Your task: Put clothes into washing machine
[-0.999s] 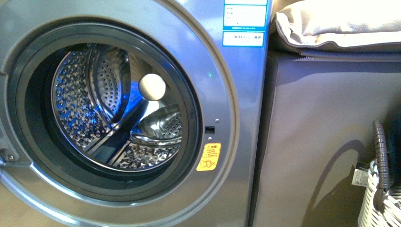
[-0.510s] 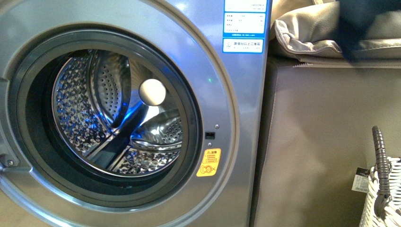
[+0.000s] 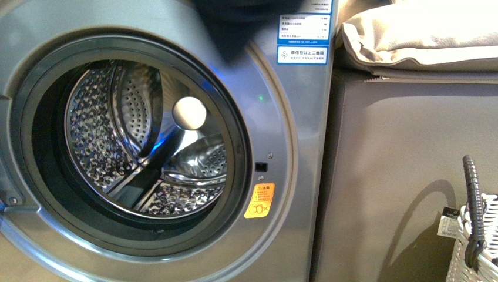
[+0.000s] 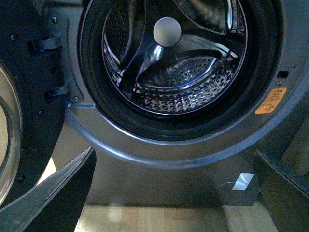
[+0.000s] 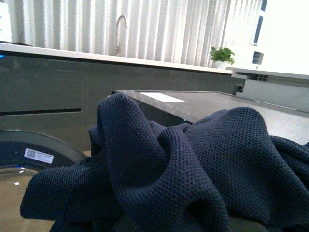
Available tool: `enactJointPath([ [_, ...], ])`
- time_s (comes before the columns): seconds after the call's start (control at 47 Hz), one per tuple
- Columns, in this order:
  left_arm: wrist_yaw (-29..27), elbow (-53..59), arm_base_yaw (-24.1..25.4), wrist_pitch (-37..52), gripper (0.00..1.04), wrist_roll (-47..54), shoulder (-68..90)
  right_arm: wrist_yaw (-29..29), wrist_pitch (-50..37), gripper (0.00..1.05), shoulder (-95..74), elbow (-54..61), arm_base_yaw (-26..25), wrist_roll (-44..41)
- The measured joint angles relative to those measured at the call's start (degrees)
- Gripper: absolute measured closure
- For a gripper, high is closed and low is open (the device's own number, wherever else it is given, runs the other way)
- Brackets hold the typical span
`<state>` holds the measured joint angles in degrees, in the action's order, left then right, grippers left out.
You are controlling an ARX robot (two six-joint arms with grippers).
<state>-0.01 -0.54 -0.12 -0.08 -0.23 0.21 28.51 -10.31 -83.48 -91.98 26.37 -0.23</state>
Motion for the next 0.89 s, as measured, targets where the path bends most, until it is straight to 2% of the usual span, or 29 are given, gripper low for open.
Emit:
enactJointPath([
  [0.17,0.00,0.00,0.00,0.00,0.07,0.00,0.00,0.04,0.07,0.92,-2.54,-1.14,2.58,-0.46],
  [0.34,0.00,0.00,0.00,0.00,0.07,0.00,0.00,-2.34,-1.64,0.92,-2.34,-0.74,2.29,0.50],
  [0.893,0.00,0.00,0.00,0.00,0.07,0.00,0.00,-2.49,-1.64,0.92,-2.27,-0.48,2.21,0.63],
])
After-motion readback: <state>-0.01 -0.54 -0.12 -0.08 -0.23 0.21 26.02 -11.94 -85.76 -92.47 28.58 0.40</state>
